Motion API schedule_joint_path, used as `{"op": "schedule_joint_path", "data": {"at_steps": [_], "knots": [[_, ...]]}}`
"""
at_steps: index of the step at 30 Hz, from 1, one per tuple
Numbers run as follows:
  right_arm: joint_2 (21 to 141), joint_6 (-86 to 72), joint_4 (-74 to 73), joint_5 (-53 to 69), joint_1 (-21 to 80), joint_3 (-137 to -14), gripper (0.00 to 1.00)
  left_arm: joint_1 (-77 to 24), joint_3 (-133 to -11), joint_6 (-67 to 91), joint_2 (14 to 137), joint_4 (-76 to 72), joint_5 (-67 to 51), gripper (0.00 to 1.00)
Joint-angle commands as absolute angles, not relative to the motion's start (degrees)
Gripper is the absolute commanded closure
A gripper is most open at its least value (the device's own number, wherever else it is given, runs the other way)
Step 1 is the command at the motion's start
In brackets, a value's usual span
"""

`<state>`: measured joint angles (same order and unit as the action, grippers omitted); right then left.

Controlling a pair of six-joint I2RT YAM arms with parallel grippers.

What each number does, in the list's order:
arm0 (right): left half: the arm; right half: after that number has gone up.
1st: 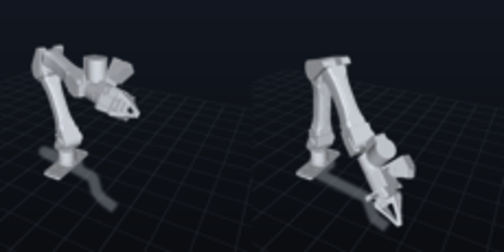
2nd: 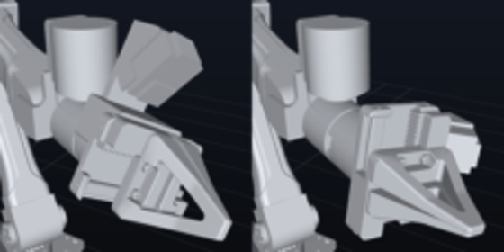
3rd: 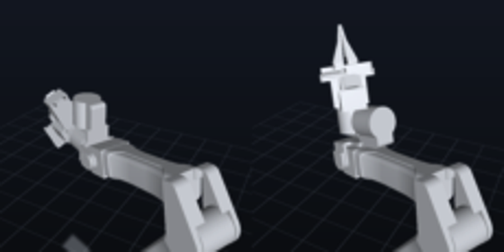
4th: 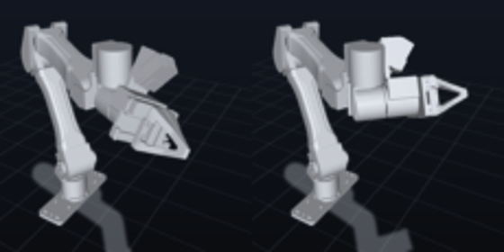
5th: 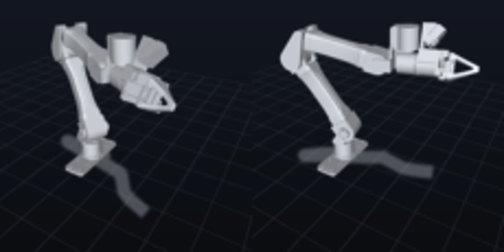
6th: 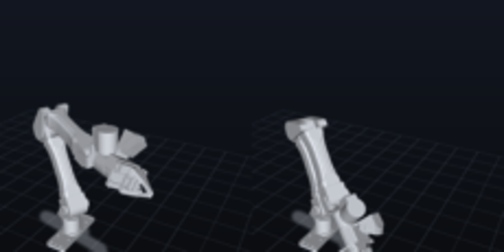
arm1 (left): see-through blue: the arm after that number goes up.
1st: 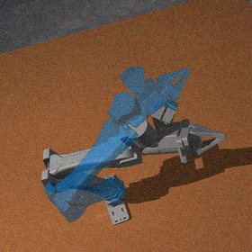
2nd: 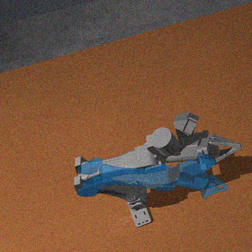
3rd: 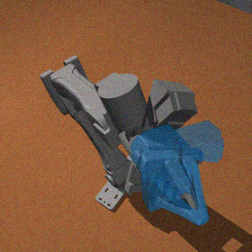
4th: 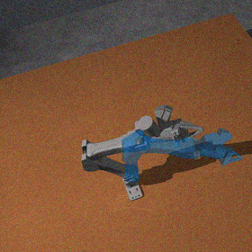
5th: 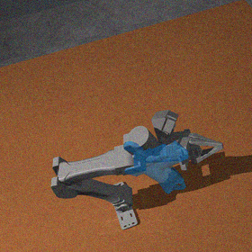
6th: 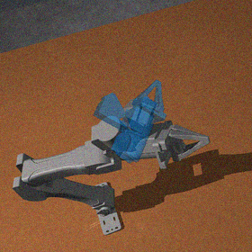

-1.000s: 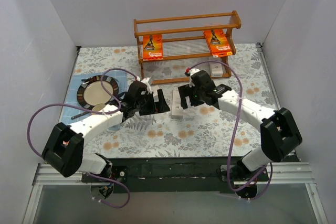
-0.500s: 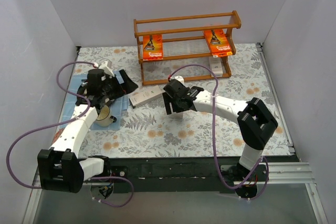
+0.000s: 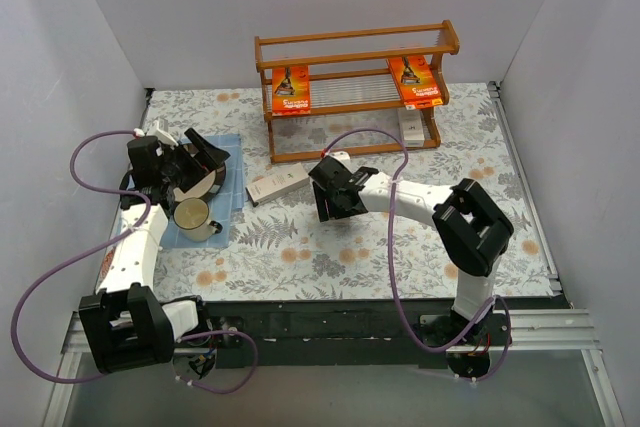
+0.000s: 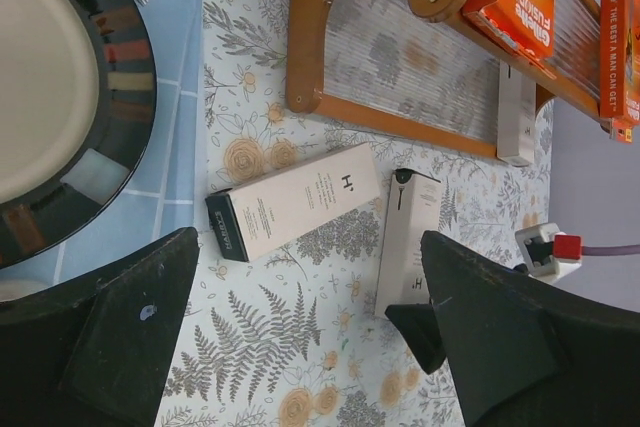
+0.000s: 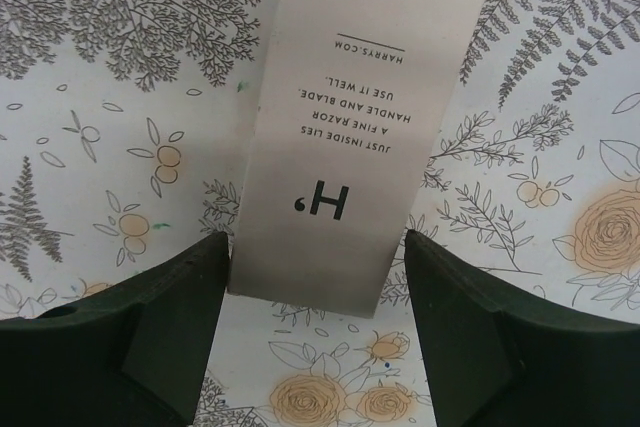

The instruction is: Place and organize the shaving razors onto the shelf

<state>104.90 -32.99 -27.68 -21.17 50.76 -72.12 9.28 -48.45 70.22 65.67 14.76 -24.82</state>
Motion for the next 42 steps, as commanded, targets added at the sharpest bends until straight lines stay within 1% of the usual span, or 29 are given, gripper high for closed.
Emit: {"op": "schedule_joint_path", "data": {"at_steps": [1,2,5,6,9,17,20,26,35,42], "knots": [[106.5,-33.3,-26.7,-20.3,49.6,-72.6,0.24,10.8,-46.8,70.8,63.1,14.3,-27.0,0.07],[106.4,-33.0,-26.7,-20.0,49.5,-72.3,0.25,10.9,-46.4,70.9,63.1,14.2,-27.2,0.07],[105.5,-32.1,-26.5,-19.9,49.4,-71.3,0.35,11.5,-46.0,71.6,63.1,13.7,-27.2,0.07],[105.1,-31.8,-26.2,-20.0,49.4,-70.6,0.4,11.8,-45.7,72.0,63.2,13.5,-27.3,0.08],[103.3,-30.2,-25.4,-20.3,49.1,-70.0,0.45,12.1,-45.1,72.7,63.5,12.7,-27.7,0.08],[95.9,-27.0,-24.3,-23.2,48.4,-71.1,0.47,13.4,-45.3,74.3,65.9,10.5,-28.4,0.08],[95.5,-24.8,-23.5,-23.6,47.3,-72.3,0.47,14.4,-47.0,75.2,67.2,8.9,-28.6,0.08],[100.1,-21.5,-20.3,-23.9,42.2,-74.0,0.49,15.0,-49.4,75.6,69.5,8.6,-29.7,0.08],[109.3,-15.7,-15.8,-20.5,34.1,-82.4,0.52,15.4,-48.8,73.9,69.9,9.2,-29.9,0.07],[113.3,-12.3,-14.0,-14.5,33.3,-86.2,0.57,15.7,-49.0,72.7,70.7,9.6,-29.6,0.07]]}}
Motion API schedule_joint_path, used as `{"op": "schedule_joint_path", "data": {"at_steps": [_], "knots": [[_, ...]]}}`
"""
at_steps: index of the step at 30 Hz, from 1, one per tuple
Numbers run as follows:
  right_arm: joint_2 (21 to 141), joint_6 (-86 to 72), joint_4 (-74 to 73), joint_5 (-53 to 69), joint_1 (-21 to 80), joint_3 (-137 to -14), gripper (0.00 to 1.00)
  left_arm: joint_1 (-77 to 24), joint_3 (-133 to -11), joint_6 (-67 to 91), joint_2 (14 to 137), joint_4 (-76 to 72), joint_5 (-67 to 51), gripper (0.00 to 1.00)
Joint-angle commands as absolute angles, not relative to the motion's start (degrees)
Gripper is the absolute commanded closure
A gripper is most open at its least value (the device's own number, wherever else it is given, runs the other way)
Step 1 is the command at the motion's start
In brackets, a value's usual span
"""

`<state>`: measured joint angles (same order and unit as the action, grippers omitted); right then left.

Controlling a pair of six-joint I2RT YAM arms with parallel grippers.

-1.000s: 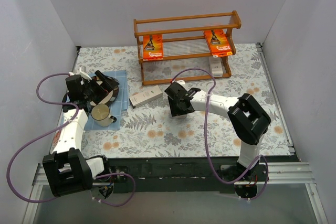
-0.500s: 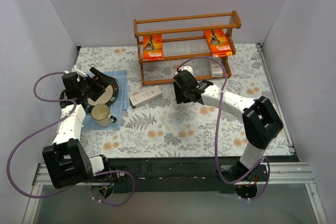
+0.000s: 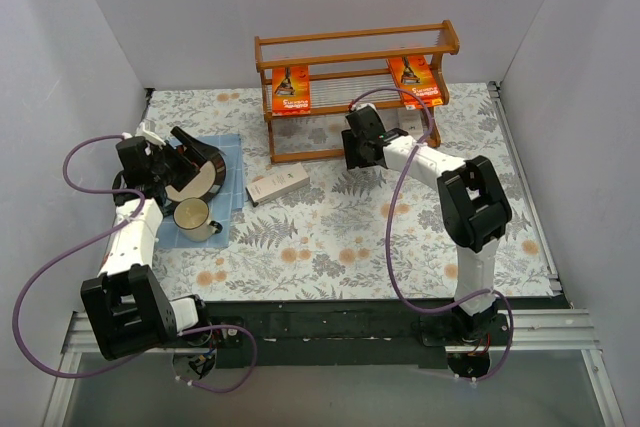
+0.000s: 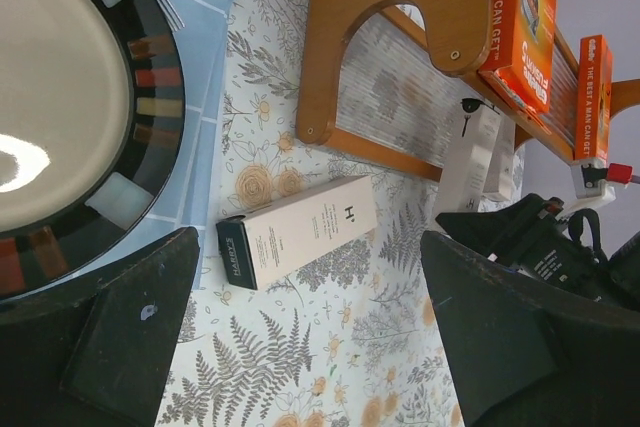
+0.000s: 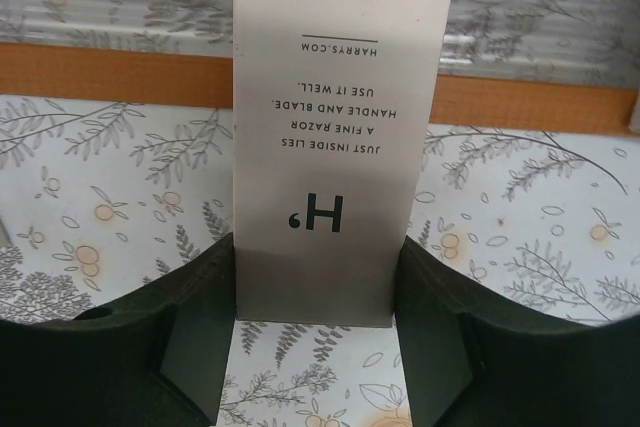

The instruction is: Place and organize the shaving razors onto the shelf

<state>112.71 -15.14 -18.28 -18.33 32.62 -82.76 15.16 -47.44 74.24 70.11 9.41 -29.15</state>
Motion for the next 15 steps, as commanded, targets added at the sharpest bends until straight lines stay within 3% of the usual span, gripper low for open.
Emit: {"op": "schedule_joint_path", "data": {"at_steps": [1,5,15], "knots": [[113.7,-12.2,-14.0,-14.4,33.3,-86.3,0.57,15.7,-48.9,72.7,70.8,9.6,-29.6,0.07],[114.6,-11.8,-13.3,-15.2,33.3,-86.9,0.5,15.7,-48.8,72.7,71.5,9.4,-29.8,0.07],[116.1,-11.3,-12.9,-17.8,32.6,-88.5,0.49,15.8,-48.5,72.9,72.0,8.9,-30.0,0.07]]}}
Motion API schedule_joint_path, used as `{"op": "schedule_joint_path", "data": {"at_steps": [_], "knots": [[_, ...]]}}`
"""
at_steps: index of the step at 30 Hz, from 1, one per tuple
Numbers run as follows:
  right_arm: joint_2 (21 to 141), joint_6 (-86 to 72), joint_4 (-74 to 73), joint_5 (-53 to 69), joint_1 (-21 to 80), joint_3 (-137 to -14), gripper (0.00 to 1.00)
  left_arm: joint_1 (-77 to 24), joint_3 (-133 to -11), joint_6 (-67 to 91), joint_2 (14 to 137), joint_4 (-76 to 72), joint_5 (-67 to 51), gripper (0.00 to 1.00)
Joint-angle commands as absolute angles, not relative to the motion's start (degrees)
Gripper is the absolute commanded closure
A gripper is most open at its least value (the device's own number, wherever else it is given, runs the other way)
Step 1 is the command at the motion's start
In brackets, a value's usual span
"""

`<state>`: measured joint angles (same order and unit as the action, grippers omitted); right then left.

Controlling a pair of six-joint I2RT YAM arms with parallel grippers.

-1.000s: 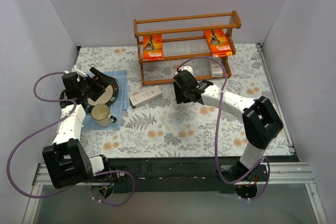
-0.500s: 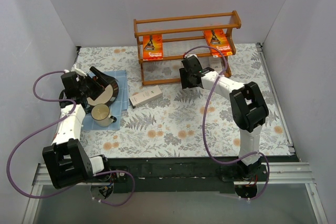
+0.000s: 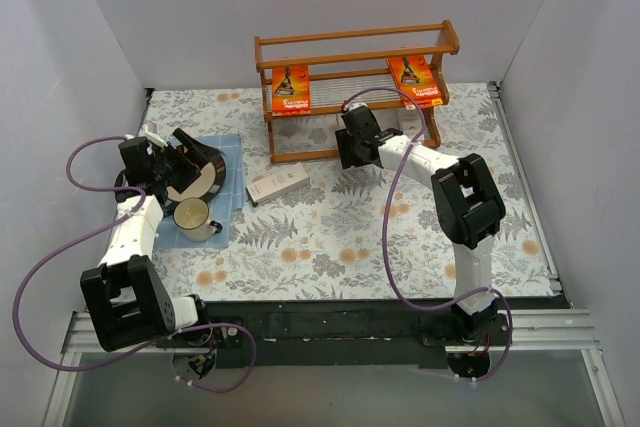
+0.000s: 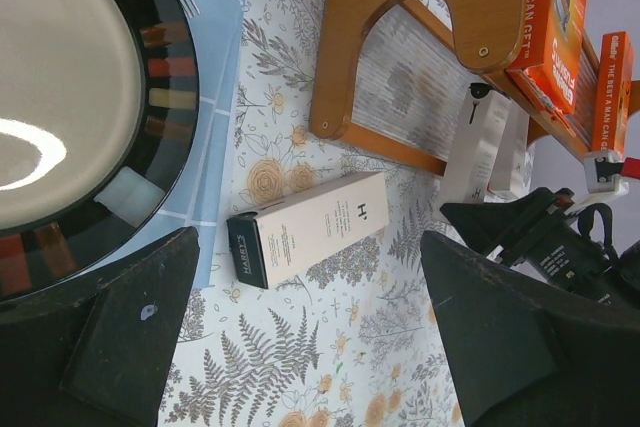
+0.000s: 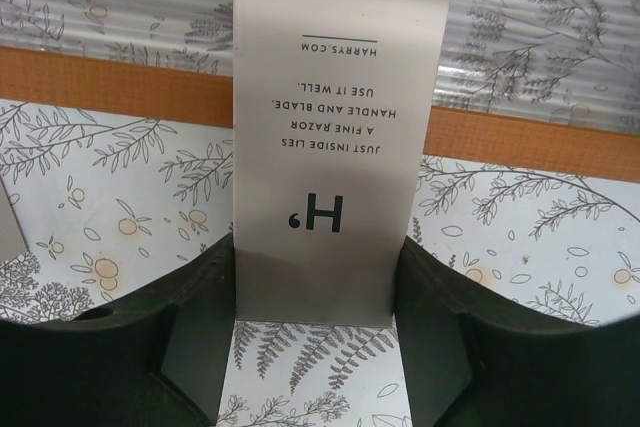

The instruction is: Place and organize the shaving razors onto the shelf

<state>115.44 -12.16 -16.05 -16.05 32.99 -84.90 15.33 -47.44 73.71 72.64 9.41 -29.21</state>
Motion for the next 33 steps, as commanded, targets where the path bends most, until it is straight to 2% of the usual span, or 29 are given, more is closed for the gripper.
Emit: {"op": "schedule_joint_path", "data": {"at_steps": [1,7,14,25,33], "knots": [[116.3,-11.3,-13.0,-17.8,32.4,-88.9,0.49,15.8,-48.4,73.1,72.0,8.8,-30.0,0.07],[117.2,-11.3,-12.9,-18.7,32.3,-89.6,0.47,15.8,-48.3,73.3,72.3,8.4,-30.1,0.07],[118.5,-13.4,-13.8,-21.5,32.0,-91.4,0.39,15.8,-48.4,73.0,72.6,8.4,-30.2,0.07],[118.2,-15.0,-14.2,-21.8,31.4,-90.7,0.39,16.0,-47.9,72.9,72.8,8.4,-30.1,0.07],[117.5,-11.3,-12.7,-20.6,31.1,-91.8,0.26,15.9,-47.6,73.1,73.0,8.1,-30.1,0.07]]}}
